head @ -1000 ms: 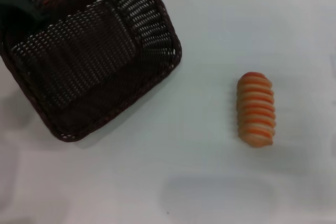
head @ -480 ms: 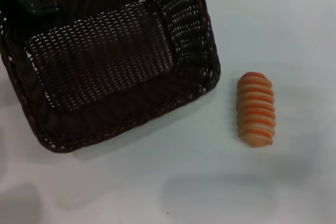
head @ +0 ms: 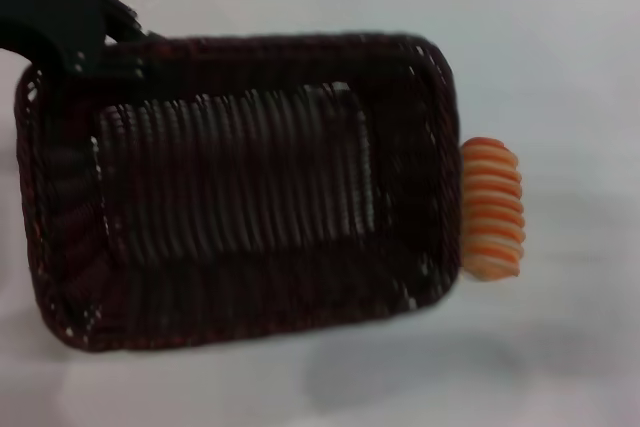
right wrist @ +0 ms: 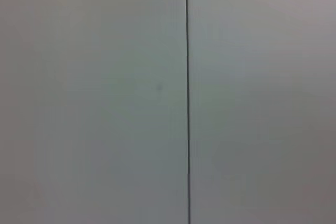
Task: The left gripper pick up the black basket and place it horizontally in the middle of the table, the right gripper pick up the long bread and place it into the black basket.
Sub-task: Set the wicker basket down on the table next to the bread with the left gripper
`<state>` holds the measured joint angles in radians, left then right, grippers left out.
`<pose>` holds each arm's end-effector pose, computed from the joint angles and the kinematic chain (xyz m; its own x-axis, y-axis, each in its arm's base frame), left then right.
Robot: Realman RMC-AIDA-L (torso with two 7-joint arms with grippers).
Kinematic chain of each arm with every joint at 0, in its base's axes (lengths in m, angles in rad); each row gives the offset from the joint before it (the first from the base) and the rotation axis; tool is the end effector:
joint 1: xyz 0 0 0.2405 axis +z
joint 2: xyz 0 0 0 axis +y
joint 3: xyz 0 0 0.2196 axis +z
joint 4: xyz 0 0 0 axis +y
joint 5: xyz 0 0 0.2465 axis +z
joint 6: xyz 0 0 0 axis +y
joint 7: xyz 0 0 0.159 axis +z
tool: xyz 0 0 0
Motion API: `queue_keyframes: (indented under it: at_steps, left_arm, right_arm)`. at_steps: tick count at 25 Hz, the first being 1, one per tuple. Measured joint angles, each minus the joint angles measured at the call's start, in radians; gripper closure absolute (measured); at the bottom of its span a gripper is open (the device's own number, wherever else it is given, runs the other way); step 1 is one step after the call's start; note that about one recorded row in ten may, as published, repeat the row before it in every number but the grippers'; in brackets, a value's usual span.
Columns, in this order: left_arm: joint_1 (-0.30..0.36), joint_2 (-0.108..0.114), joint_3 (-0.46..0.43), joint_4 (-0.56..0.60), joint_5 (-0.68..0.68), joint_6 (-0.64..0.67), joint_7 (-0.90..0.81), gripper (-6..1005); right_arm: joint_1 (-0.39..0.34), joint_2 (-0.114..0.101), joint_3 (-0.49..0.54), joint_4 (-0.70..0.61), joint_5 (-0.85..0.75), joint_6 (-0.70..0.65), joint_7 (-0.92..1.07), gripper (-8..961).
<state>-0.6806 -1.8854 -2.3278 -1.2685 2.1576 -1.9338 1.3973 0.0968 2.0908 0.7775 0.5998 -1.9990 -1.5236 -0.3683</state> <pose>-0.1412 0.3705 0.1476 0.9947 0.0847 0.0586 0.0944 -0.9775 -0.1887 0.2957 0.2716 0.0113 0.7624 0.3220 -0.5614 -0.6432 0.2818 -0.7119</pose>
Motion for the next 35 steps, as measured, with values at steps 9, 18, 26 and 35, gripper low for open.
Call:
queue_keyframes:
  at_steps: [9,18,26,35]
  left_arm:
    - [-0.07,0.003,0.0,0.182,0.002,-0.029,0.113,801]
    - [-0.069,-0.013,-0.001,0.272,0.015,0.04,0.139,799]
    - [-0.067,-0.016,-0.001,0.342,0.021,0.043,0.193,798]
    - [-0.075,-0.035,-0.009,0.423,0.019,0.071,0.241,796]
  right_arm:
    - [0.006,-0.001,-0.087,0.011,0.104,-0.034,-0.059,280]
    - [0.0,-0.002,-0.091,0.008,0.118,-0.035,-0.058,280]
    - [0.005,-0.003,-0.091,0.005,0.118,-0.035,-0.055,279]
    - [0.009,-0.005,-0.086,0.004,0.118,-0.032,-0.06,279]
